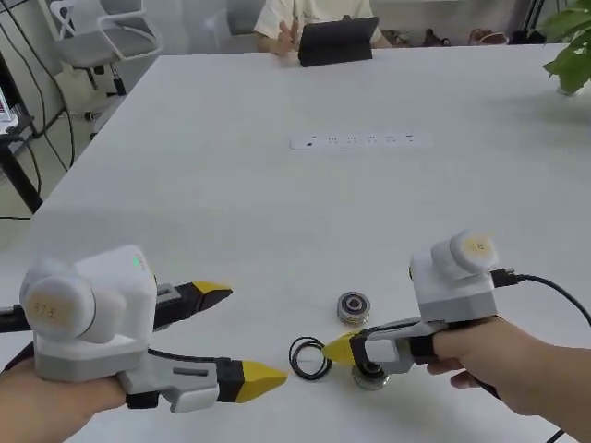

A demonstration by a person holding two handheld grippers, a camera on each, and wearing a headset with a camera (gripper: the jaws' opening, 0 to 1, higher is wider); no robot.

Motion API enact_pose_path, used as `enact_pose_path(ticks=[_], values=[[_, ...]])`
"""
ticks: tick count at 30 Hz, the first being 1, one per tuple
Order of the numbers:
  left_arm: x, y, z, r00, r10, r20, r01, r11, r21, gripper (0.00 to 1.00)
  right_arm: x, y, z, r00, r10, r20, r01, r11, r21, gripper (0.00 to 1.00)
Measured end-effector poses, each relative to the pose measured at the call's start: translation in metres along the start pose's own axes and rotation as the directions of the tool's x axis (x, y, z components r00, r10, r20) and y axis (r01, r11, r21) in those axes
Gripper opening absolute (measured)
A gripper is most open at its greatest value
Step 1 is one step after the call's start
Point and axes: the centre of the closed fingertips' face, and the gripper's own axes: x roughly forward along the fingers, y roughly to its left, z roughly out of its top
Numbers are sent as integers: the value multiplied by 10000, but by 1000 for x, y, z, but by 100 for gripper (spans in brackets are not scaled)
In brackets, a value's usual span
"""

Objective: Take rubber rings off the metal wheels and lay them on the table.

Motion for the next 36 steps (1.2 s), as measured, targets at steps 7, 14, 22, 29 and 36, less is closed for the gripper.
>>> enact_pose_path(ticks=[7, 14, 22, 29, 36], values=[[1, 0, 0, 10000, -15, -15, 15, 10000, -4, 70, 0, -3, -2, 9998, -182, -86, 181, 9998, -87, 0], [3, -1, -1, 10000, -65, -67, 65, 10000, -5, 70, 1, -2, -3, 9991, -370, -224, 354, 9970, -688, 4], [3, -2, 0, 9999, -112, -128, 113, 9999, 41, 70, -3, 1, -4, 9955, -758, -575, 644, 9817, -1795, 13], [2, -5, 2, 9998, -140, -125, 140, 9999, 71, 70, -11, 6, 0, 9958, -793, -459, 672, 9725, -2228, 21], [1, -10, 9, 9998, -164, -84, 165, 9998, 108, 70, -26, 14, 12, 9968, -798, 54, 786, 9653, -2491, 28]])
